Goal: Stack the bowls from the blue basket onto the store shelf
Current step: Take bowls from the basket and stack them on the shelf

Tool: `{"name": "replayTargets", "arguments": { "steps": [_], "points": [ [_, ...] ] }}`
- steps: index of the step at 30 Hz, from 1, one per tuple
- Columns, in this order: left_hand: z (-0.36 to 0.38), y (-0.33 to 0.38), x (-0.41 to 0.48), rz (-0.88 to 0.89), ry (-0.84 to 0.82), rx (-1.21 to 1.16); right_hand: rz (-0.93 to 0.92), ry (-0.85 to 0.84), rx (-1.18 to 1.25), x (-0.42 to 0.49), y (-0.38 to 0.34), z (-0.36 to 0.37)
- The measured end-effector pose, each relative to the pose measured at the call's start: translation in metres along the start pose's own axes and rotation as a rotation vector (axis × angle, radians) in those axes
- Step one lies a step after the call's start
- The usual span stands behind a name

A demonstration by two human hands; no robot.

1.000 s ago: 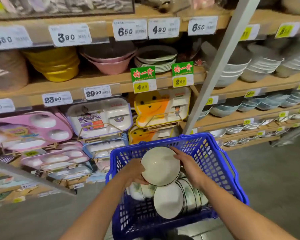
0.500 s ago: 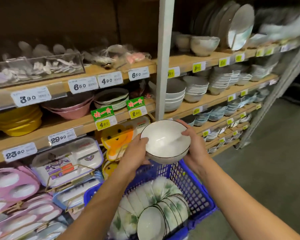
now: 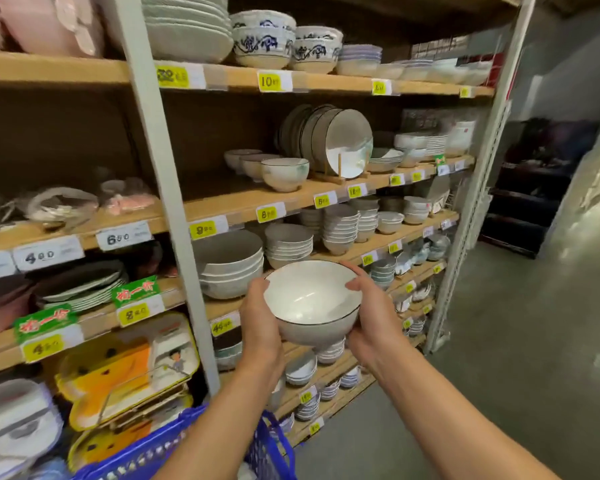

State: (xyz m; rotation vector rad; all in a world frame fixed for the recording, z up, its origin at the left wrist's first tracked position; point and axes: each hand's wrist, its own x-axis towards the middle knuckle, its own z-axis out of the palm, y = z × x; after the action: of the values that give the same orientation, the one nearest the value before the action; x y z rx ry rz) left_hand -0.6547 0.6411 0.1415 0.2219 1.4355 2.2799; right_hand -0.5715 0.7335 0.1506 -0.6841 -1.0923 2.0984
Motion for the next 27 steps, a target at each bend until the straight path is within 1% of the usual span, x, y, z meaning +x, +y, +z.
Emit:
{"name": "replayTargets", "arguments": {
  "steps": [7,12,19,23,27],
  "points": [
    [0.108,-0.036,0.007,0.017,-0.032,0.000,-0.037,-0.020,-0.025,0.049,-0.071,-0.078],
    [0.158,-0.051,0.027,0.001,-0.004,-0.020,-0.031,-0.007,0.009,0.088,-0.103,-0.105],
    [0.208,-0.049,0.086,-0.014,0.022,-0.022,-0.017,-0.021,0.035,0.160,-0.128,-0.107],
    [0.225,-0.047,0.129,0.011,0.034,-0.019,-0.022,-0.052,0.009,0.212,-0.137,-0.094],
    [0.236,-0.039,0.172,0.040,0.083,-0.037,-0.008,-0.109,-0.018,0.263,-0.145,-0.075]
  ]
}}
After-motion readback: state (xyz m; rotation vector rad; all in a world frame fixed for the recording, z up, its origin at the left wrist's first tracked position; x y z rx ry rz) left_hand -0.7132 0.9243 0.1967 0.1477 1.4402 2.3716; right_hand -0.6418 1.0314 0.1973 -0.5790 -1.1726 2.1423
